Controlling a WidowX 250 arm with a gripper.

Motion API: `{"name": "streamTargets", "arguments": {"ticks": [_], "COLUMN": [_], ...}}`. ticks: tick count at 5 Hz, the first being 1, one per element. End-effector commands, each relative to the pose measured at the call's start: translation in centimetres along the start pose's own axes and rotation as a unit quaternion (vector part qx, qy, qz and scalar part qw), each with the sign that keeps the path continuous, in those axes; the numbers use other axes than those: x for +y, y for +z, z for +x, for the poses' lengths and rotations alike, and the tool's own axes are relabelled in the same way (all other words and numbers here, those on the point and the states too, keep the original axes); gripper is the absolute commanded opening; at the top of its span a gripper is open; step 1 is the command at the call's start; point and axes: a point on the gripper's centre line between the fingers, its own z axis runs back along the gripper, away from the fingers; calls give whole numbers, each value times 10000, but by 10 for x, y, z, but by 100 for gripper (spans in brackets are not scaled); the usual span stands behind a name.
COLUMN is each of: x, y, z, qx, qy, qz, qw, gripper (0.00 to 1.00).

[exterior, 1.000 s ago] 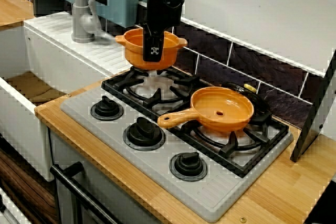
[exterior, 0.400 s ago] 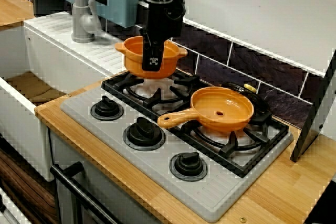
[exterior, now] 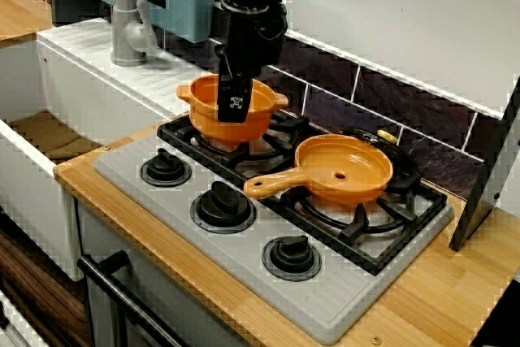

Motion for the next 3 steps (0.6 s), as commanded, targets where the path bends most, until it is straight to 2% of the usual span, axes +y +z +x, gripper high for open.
{"name": "streamTargets", "arguments": {"ticks": [1, 2, 3], "x": [5, 0, -13], "y": [34, 47, 57], "z": [-6, -9, -10], "qx": [-317, -381, -466], "qy": [116, 125, 166], "qz": [-1, -20, -148], "qw": [9994, 9992, 9987], "gripper": [100, 100, 100]}}
